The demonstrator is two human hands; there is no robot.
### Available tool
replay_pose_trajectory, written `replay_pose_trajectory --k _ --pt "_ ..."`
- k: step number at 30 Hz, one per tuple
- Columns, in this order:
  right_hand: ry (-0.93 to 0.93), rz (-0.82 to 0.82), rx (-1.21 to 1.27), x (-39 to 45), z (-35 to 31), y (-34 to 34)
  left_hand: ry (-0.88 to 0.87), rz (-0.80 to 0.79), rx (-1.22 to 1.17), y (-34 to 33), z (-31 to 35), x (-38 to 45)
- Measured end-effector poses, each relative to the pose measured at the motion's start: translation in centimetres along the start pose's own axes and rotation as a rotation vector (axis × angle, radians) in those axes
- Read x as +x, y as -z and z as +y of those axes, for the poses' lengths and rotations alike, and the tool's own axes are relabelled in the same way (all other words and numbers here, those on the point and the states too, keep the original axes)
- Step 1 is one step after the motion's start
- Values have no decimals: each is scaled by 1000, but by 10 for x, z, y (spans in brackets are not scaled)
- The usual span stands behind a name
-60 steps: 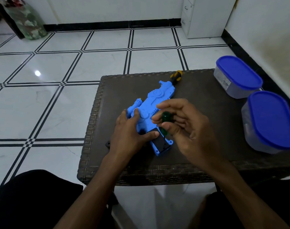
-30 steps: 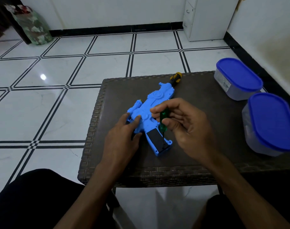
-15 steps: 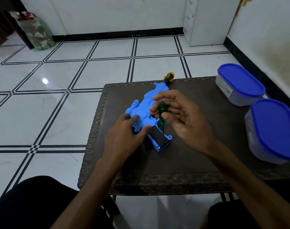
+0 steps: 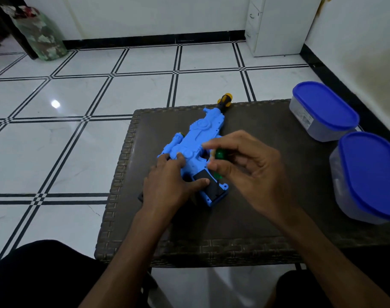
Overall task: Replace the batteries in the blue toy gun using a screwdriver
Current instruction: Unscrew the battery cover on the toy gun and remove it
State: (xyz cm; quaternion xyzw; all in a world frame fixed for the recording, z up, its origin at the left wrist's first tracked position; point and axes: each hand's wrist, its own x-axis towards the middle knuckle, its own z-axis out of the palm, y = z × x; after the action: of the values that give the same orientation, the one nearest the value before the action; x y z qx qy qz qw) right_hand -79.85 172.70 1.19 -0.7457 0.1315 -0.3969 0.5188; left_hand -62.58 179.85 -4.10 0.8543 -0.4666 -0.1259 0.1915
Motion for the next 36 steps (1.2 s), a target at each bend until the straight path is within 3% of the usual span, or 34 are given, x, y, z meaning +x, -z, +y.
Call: replay_pose_trajectory --k 7,15,25,32,36 --pt "-15 -100 16 -9 -1 1 52 -57 38 -1 8 -5" --pt "129 43 -279 -1 -2 2 37 -54 27 -2 6 -5" --pt "44 -65 -129 -4 -1 6 28 -62 44 -4 4 -3" --pt "84 25 -225 -1 -3 4 33 -52 22 -2 5 -4" --pt "26 -29 -92 -3 -5 5 18 -57 42 -4 6 -4"
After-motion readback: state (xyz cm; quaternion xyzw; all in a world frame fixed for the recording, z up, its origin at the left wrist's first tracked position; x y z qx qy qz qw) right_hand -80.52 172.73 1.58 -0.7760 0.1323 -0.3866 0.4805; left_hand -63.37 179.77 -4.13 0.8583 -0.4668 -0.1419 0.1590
